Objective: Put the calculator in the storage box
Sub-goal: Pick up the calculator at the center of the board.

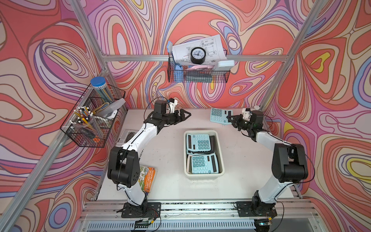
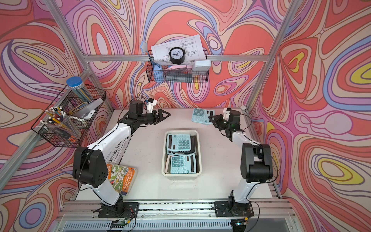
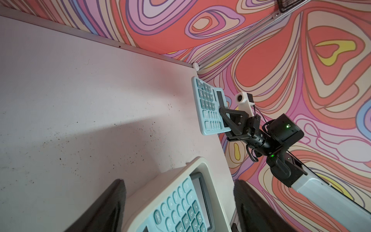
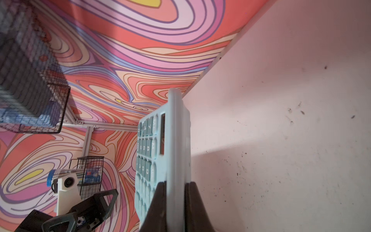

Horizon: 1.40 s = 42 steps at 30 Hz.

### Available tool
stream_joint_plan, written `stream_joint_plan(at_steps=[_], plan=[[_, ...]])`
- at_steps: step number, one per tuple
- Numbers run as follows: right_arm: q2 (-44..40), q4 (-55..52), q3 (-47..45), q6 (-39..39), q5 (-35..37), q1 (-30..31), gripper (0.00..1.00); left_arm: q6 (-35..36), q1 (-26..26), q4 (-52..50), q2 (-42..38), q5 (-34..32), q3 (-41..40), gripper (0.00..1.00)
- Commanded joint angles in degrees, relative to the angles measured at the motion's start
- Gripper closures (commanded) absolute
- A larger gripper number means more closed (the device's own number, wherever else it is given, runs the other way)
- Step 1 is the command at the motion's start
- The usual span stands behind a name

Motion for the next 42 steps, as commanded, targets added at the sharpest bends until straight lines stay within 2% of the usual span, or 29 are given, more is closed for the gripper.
stream_joint_plan(at_steps=[1,7,10,17,22,24,29,36,42], plan=[[-4.9,-6.7,-0.5,-6.6,-4.7,0.0,0.98,1.9,0.0,-4.2,-5.2,0.1,-3.1,0.18],[-10.6,-8.3,-2.3,-7.9,-14.9,0.4,0.98,1.6,-0.1,-7.7,-13.7,0.0,-7.6,0.13],[-11.7,-12.6,-1.5,-11.6,-18.8,1.6,0.98,2.8,0.0,-11.0,-15.6,1.8,-7.2,0.09],[-9.0,-23.4,3.8,-22.1,-26.3,6.7,0.98,0.8,-0.1,-11.0,-11.7,14.4,-7.6,0.1],[-6.1,-32.6,8.7,-30.5,-27.6,11.8,0.96,-1.2,-0.1,-10.0,-8.6,20.7,-7.5,0.14],[-4.8,-34.8,10.2,-32.3,-28.5,13.0,0.95,-3.4,0.0,-6.1,-7.3,23.7,-8.2,0.16],[-1.7,-42.0,14.8,-38.3,-29.3,16.0,0.95,-10.2,-0.1,3.9,-6.3,28.9,-12.4,0.27],[1.5,-45.4,18.6,-40.6,-29.3,18.8,0.94,-11.3,-1.1,5.7,-5.3,30.8,-14.5,0.47],[2.9,-47.5,20.6,-42.0,-28.8,19.8,0.92,-11.5,-1.4,6.4,-4.8,31.4,-14.9,0.83]])
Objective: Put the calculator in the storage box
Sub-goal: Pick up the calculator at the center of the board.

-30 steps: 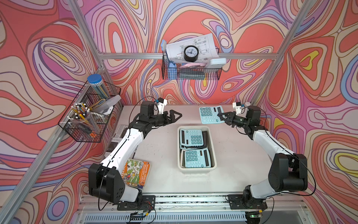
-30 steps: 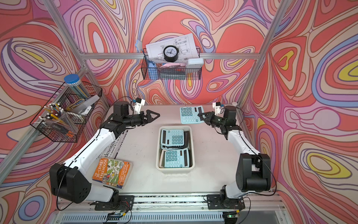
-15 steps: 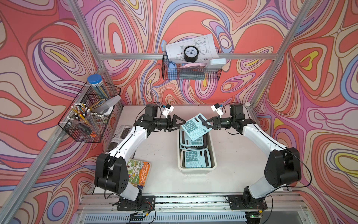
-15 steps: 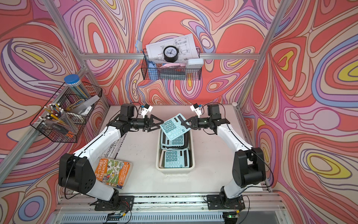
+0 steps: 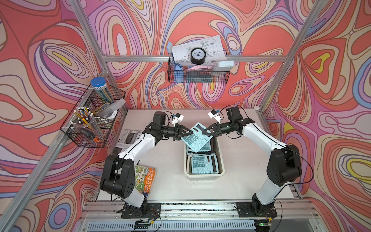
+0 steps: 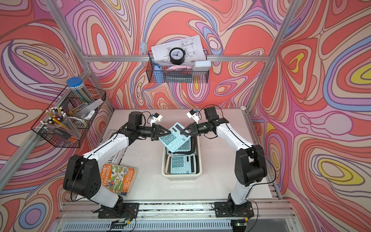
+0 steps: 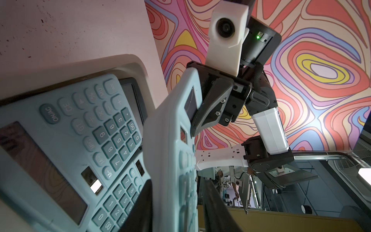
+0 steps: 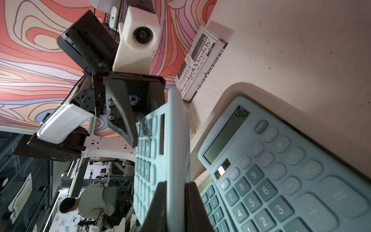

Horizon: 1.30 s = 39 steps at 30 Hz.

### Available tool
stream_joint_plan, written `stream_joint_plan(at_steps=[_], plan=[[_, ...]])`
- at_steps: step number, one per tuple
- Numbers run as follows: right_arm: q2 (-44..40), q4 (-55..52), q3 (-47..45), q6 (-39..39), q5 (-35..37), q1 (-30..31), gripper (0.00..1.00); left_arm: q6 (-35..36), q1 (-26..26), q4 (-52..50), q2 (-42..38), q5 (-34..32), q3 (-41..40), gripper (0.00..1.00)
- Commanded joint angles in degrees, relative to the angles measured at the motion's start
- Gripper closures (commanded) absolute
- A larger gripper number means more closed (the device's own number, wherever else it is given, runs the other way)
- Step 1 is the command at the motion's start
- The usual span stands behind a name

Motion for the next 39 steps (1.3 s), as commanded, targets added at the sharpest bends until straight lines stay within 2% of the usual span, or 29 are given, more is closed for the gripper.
stream_joint_plan(at_steps=[1,4,9,12,19,23,25,31,39], plan=[[0.9,-1.7,2.2,-1.8,-0.6,0.4,0.92,-0.8,-0.2,3.3,1.0,2.0,-0.5,0.87],[1.4,-1.2,2.7,-1.0,0.1,0.4,0.85,-3.7,-0.1,7.3,1.1,2.2,-1.2,0.91],[0.3,2.3,2.3,2.3,1.5,0.4,0.52,-9.7,0.0,14.9,0.7,0.2,-2.5,0.91],[-0.3,3.9,1.9,5.0,4.0,0.3,0.36,-14.7,0.3,20.8,0.2,-3.3,-3.9,0.91],[-2.7,12.7,-3.1,16.9,10.0,-1.2,0.02,-32.7,0.3,45.7,-0.8,-15.6,-11.7,0.91],[-4.8,22.5,-8.2,26.1,11.7,-1.4,0.02,-37.9,-0.2,55.4,-2.8,-27.1,-17.7,0.91],[-6.3,31.4,-12.0,33.1,11.8,-1.4,0.02,-39.6,-1.2,59.1,-3.9,-33.8,-20.8,0.9],[-9.5,51.9,-21.3,49.7,16.3,-0.4,0.02,-40.2,-5.5,63.1,-6.6,-51.3,-27.3,0.9],[-9.7,59.5,-26.0,57.8,30.0,7.1,0.02,-40.2,-11.8,67.1,-6.6,-65.8,-31.0,0.92]])
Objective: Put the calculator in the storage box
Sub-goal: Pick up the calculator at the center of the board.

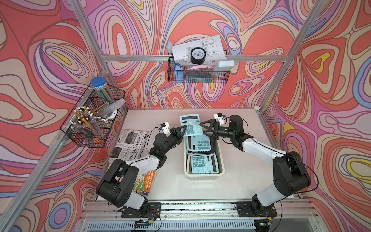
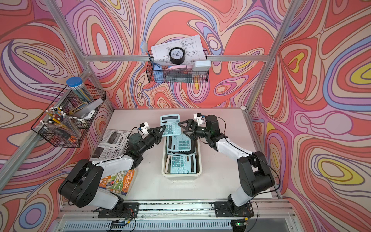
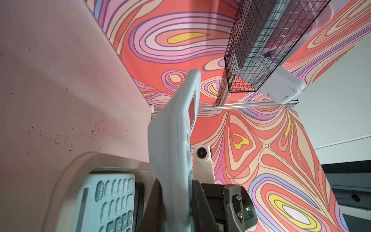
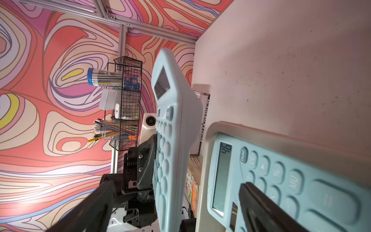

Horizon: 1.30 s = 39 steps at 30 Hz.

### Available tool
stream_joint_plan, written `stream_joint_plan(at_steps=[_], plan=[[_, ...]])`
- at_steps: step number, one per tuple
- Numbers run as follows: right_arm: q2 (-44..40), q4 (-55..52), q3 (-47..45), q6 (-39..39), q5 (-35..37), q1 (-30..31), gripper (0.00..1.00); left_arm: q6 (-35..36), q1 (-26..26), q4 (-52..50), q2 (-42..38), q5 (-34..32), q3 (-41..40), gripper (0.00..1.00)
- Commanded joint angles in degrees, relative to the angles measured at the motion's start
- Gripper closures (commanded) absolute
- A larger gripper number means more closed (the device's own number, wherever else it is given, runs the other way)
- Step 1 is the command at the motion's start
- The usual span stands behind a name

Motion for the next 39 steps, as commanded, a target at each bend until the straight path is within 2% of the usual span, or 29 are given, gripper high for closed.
stream_joint_plan(at_steps=[1,5,7,8,12,14,21,29,32,34,37,39], plan=[[-1.2,7.3,-1.3,5.6,8.3,3.1,0.02,-0.5,-1.9,6.8,-1.6,-9.5,-1.0,0.92],[-1.9,4.9,-1.5,5.5,16.8,6.5,0.02,-1.4,-3.5,8.2,-1.9,-13.7,-2.3,0.89],[-2.6,6.0,-2.6,5.9,21.1,8.1,0.07,-1.5,-4.0,7.8,-2.2,-14.9,-2.6,0.88],[-2.8,7.0,-3.1,6.0,22.8,8.9,0.11,-1.5,-4.3,7.3,-2.4,-15.5,-2.7,0.88],[-2.6,6.5,-2.1,4.8,26.4,11.9,0.36,-1.5,-5.0,6.9,-2.4,-17.3,-3.0,0.88],[-2.6,7.0,-2.2,4.8,28.3,13.1,0.39,-1.8,-5.1,7.6,-1.9,-17.7,-2.9,0.88],[-0.8,8.9,-1.4,6.0,31.2,16.2,0.48,-2.2,-5.7,8.2,-1.2,-18.4,-2.7,0.88],[1.5,10.4,0.6,6.7,32.5,18.3,0.77,-2.5,-6.3,7.6,-1.3,-18.7,-2.9,0.84],[1.6,9.9,1.2,6.5,32.6,18.4,0.86,-2.4,-6.3,6.7,-1.7,-18.3,-2.9,0.76],[1.4,9.6,1.2,6.2,32.8,18.3,0.9,-2.3,-6.3,6.1,-2.0,-18.0,-2.9,0.67],[0.5,7.7,1.5,4.9,33.2,18.3,0.95,-2.4,-6.3,3.7,-2.8,-17.5,-3.0,0.47],[-0.6,5.0,2.2,3.4,33.7,18.0,0.97,-2.1,-6.3,1.3,-4.2,-17.4,-3.6,0.28]])
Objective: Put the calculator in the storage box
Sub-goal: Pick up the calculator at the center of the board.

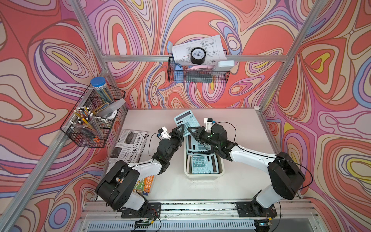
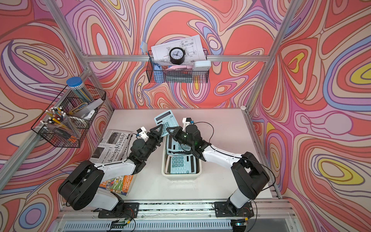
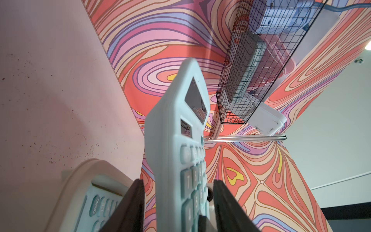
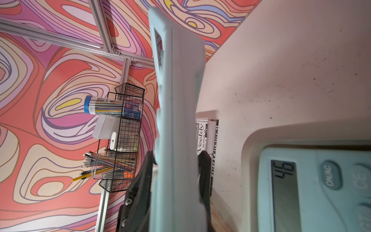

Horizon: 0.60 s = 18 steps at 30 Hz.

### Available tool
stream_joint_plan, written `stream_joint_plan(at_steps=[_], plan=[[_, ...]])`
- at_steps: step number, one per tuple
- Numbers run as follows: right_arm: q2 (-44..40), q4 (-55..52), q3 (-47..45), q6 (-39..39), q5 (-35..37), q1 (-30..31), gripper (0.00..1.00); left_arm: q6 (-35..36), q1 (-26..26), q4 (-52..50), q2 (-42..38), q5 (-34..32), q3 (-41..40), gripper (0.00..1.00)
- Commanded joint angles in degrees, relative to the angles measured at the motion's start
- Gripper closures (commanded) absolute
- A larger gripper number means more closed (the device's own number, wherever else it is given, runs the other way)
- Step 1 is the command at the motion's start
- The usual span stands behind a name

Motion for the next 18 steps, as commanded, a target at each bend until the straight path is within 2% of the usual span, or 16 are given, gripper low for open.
stream_joint_plan(at_steps=[1,3,6,11,14,18], plan=[[-2.1,-3.3,2.6,-3.7,1.4,-0.1,0.98,1.1,-0.3,-4.3,-4.1,0.9,-0.8,0.17],[-3.3,-7.8,4.0,-5.8,0.9,-0.9,1.0,2.5,0.4,-10.3,-7.3,1.9,-1.0,0.02],[-5.2,-12.3,5.0,-8.8,-2.0,-3.2,1.0,6.0,2.5,-23.3,-13.3,4.8,0.3,0.01],[-7.7,-19.1,7.1,-13.1,-12.4,-9.1,1.0,14.5,8.5,-43.5,-21.2,13.1,4.9,0.02],[-9.0,-22.6,7.8,-15.9,-19.3,-12.9,1.0,24.0,12.6,-56.5,-21.6,22.2,12.2,0.01],[-9.3,-28.6,9.7,-23.2,-31.6,-16.2,1.0,39.7,14.9,-75.3,-18.1,32.3,24.4,0.01]])
